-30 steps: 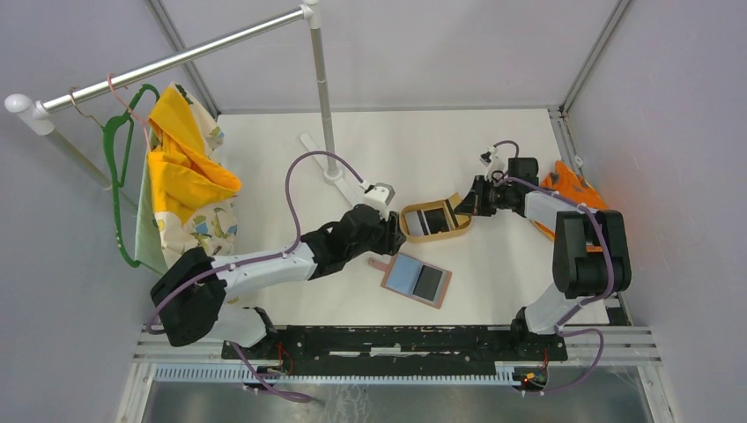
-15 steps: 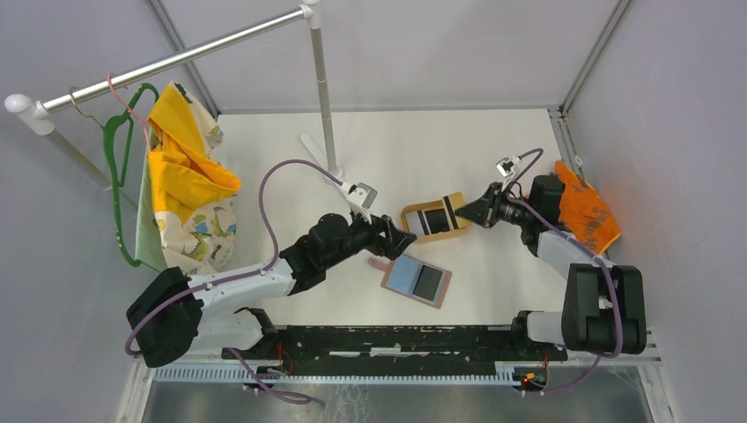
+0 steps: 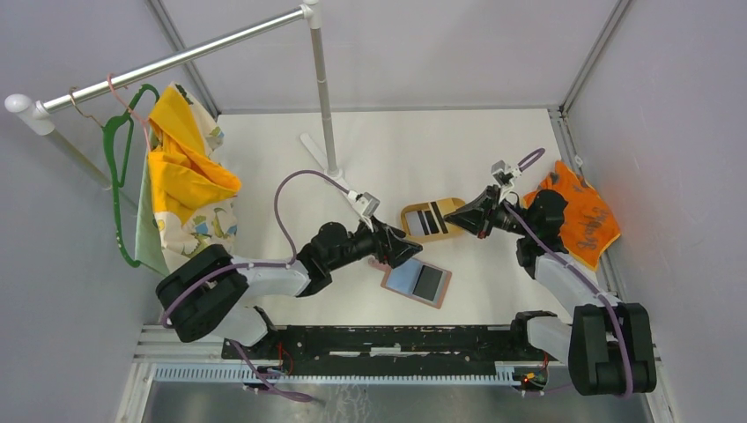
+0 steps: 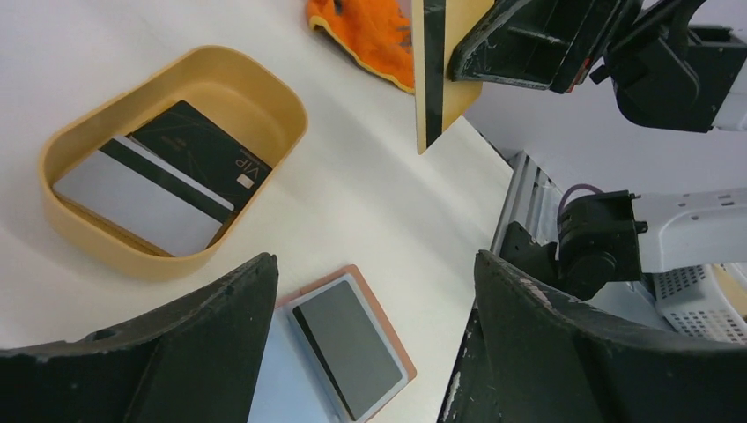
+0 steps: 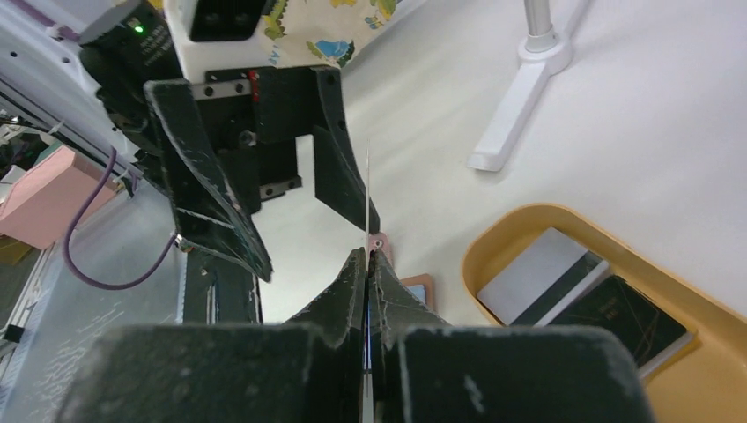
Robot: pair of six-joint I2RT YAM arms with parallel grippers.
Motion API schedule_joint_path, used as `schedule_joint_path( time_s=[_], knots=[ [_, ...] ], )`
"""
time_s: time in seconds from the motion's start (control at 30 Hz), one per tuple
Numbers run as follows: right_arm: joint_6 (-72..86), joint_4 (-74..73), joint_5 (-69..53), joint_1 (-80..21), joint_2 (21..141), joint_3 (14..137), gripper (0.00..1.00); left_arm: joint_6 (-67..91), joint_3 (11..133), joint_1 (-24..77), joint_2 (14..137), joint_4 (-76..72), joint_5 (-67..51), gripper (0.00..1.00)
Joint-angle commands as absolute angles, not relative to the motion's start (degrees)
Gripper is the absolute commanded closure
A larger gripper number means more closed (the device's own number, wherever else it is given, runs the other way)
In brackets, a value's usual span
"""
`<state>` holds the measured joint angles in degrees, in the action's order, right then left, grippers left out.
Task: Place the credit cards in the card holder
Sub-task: Pick up the credit card from the storage box.
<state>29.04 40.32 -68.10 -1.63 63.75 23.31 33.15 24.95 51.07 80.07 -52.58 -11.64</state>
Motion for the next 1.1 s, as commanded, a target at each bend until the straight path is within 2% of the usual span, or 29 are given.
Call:
schedule_joint_path(
  time_s=[0.0,0.1,0.27,0.37,0.5,0.7,0.77,0.8,0.87,0.9,0.93,1.07],
  knots=[
    [32.5,46.6,-68.6,-3.5,63.3,22.8,1.00,36.7,28.7,50.7,85.9,-64.3,-16.7,0.16],
    [32.6,46.8,-68.5,-4.8,63.7,22.8,1.00,38.7,30.3,50.7,90.2,-69.8,-19.2,0.19],
    [32.4,46.8,-68.7,-5.9,64.3,22.8,1.00,42.8,33.7,50.7,96.9,-76.6,-22.8,0.20],
    [32.4,46.8,-68.9,-6.2,64.4,22.9,1.00,43.7,35.5,50.7,99.2,-77.6,-23.6,0.27],
    [32.0,46.8,-69.1,-6.6,64.6,22.9,1.00,44.3,37.3,50.7,101.0,-77.6,-24.1,0.48],
    [31.5,46.7,-69.3,-7.0,64.7,22.9,1.00,43.3,38.7,50.6,101.3,-74.9,-25.3,0.93],
    [30.6,46.3,-69.5,-7.0,64.7,23.0,1.00,42.3,38.7,50.6,100.9,-73.9,-25.6,0.98],
    [29.6,45.3,-69.9,-7.0,64.7,23.3,0.96,41.4,38.6,50.6,100.5,-73.2,-25.9,0.98],
    [21.7,37.2,-71.4,-7.0,64.6,25.9,0.70,37.9,38.6,50.5,99.1,-69.9,-27.1,0.98],
    [14.4,28.9,-72.4,-7.0,64.6,28.6,0.56,35.4,38.6,50.5,98.1,-65.5,-28.3,0.98],
    [6.5,20.3,-73.0,-7.0,64.7,31.5,0.46,32.5,38.7,50.4,97.0,-63.1,-28.9,0.98],
    [-32.9,-16.7,-75.0,-7.0,65.1,41.0,0.27,19.4,39.3,50.5,90.8,-43.3,-28.4,0.98]
  ],
)
